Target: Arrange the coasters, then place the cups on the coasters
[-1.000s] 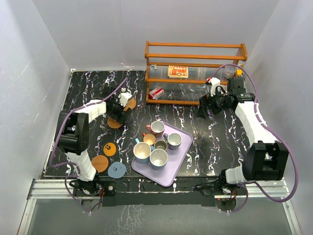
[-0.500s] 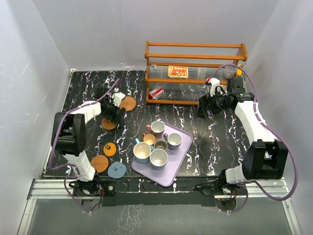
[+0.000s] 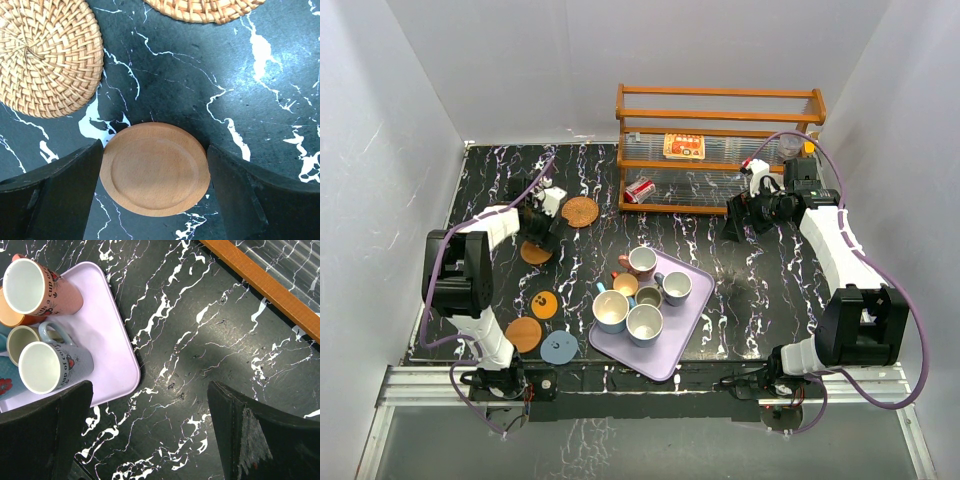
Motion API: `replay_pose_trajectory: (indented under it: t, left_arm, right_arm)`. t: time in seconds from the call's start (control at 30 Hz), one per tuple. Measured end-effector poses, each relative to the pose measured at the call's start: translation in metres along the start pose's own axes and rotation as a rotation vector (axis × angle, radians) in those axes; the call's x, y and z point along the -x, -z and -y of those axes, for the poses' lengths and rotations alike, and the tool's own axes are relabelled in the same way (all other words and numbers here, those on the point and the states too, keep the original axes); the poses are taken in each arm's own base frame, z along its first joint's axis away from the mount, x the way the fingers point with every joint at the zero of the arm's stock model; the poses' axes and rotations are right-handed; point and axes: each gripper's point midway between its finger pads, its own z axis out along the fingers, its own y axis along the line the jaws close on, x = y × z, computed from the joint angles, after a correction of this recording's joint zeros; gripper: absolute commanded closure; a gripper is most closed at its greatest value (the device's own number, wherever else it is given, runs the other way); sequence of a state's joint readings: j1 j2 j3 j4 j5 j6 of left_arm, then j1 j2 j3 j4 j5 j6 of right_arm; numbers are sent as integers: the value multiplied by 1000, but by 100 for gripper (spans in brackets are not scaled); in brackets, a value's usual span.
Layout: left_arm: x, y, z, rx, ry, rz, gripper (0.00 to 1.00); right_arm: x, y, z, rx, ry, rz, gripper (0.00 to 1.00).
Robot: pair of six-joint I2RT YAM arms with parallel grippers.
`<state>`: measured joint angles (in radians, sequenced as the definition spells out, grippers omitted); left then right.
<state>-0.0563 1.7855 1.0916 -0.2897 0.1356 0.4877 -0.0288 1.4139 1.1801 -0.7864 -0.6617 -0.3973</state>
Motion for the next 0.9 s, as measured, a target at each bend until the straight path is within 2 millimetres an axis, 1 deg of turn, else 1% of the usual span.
replay_pose_trajectory:
  t: [0.47,0.6,0.83,0.9]
  left_arm:
    - [-5,2,-13,35,37,-7,18]
    - [-5,2,-14,38,42,-6,17]
    - [-6,3,-16,41,50,-20,14]
    - [-7,5,-16,41,55,-29,11]
  right_arm:
    - [-1,-1,0,1,-2,-2,2]
    - [-1,-1,0,1,-2,-2,2]
    - [-1,-1,0,1,-2,-2,2]
    - [-1,-1,0,2,-3,-4,2]
